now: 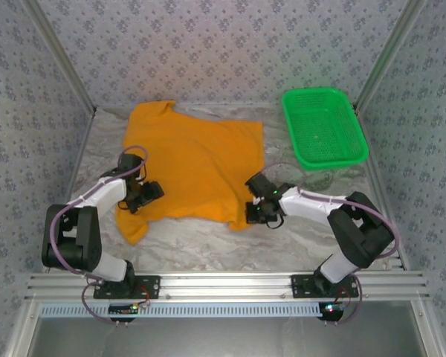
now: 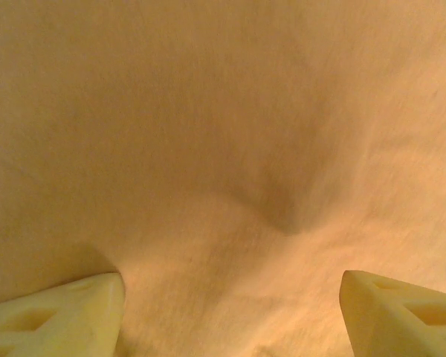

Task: Fold the inside-out t-shirt

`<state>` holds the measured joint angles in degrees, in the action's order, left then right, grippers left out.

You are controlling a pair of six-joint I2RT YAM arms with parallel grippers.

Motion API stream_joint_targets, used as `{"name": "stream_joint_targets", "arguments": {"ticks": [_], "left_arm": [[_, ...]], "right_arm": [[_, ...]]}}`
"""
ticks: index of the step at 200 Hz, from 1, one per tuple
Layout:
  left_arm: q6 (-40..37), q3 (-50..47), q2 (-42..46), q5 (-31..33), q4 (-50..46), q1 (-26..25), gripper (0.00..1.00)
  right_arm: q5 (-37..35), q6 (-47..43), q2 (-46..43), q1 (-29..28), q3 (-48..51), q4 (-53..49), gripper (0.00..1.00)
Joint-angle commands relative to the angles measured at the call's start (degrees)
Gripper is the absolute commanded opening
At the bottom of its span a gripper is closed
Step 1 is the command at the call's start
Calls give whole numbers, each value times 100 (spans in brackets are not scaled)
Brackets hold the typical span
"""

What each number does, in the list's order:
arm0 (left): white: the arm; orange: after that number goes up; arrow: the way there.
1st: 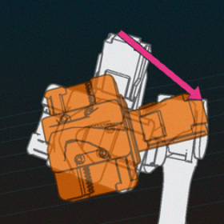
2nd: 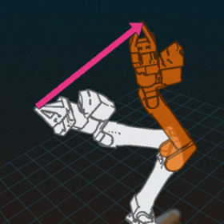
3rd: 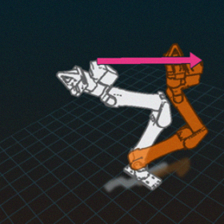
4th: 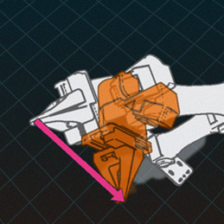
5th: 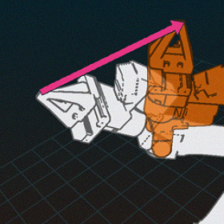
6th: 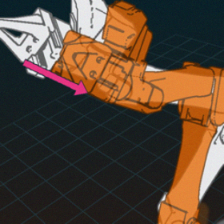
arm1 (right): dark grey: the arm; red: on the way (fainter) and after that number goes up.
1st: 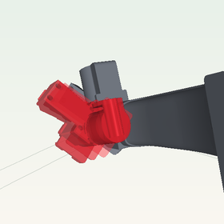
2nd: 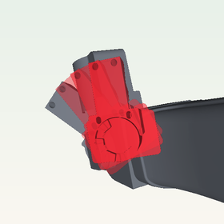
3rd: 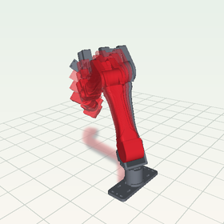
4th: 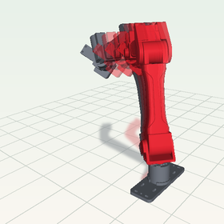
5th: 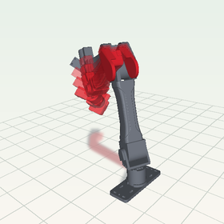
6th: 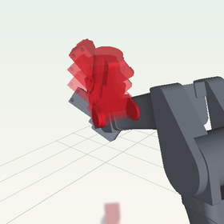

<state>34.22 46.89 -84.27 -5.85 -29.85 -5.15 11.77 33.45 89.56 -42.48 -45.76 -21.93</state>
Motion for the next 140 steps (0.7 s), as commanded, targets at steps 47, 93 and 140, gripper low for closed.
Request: {"name": "stream_joint_targets", "arguments": {"ticks": [47,93,140], "left_arm": [[34,1165,-549,617,-110,367,76],[334,1079,-1172,469,205,373,72],[302,1416,-1888,681,174,510,67]], "right_arm": [[716,-2442,-73,742,-1302,-470,51],[-625,-2577,1688,1657,-2809,983,55],[-1677,-2094,3521,1687,-4599,751,38]]}}
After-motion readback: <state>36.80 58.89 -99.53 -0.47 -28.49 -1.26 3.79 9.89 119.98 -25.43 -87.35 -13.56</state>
